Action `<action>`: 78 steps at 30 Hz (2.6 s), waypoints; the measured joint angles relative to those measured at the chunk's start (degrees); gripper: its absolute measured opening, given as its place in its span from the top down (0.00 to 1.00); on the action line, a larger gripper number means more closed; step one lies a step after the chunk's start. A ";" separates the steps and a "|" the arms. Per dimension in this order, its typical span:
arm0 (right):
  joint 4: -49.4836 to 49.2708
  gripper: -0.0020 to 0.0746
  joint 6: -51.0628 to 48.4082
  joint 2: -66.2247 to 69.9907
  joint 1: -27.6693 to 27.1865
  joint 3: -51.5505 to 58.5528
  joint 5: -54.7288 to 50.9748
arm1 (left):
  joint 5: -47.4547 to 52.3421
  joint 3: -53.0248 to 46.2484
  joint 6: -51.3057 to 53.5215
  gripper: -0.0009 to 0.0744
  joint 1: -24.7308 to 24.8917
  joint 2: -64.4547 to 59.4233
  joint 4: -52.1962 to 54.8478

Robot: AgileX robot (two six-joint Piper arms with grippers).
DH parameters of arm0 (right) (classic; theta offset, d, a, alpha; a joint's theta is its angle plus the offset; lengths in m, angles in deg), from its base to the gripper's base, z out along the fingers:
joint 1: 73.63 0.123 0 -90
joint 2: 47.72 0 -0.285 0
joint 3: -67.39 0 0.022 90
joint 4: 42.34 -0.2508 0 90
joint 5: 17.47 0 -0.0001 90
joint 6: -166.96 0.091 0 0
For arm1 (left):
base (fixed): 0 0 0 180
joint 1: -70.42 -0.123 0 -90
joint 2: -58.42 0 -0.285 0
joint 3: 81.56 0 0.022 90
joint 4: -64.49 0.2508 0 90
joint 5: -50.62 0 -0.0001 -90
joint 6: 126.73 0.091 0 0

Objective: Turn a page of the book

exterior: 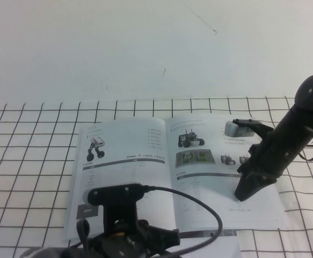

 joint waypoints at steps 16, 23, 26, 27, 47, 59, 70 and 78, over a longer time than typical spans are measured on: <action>-2.41 0.97 0.22 -0.89 0.00 5.52 1.83 | 29.01 0.55 3.01 0.99 -27.58 0.00 9.13; -5.03 0.97 -1.64 -5.05 0.00 5.76 1.76 | 36.77 0.55 7.08 0.99 -32.47 0.00 10.03; -5.86 0.97 -2.73 -10.54 0.00 5.99 1.55 | 39.63 0.55 8.95 0.99 -32.50 1.78 10.28; -5.86 0.97 -3.13 -12.91 0.00 5.99 1.47 | 40.68 0.55 9.57 0.99 -32.50 3.07 10.42; 17.77 0.98 7.60 -58.40 0.00 12.83 -7.21 | 56.86 0.55 3.16 0.99 -32.50 43.98 42.45; 30.27 0.98 16.47 -90.47 0.00 41.10 8.39 | 62.86 -1.58 -35.49 0.99 -32.50 55.97 90.73; 30.49 0.98 26.44 -110.94 0.00 59.79 23.07 | 47.23 -7.05 -36.90 0.99 -32.50 68.69 96.00; 31.64 0.98 27.04 -111.51 0.00 62.28 24.64 | 44.33 -7.35 -36.90 0.99 -32.50 68.75 97.15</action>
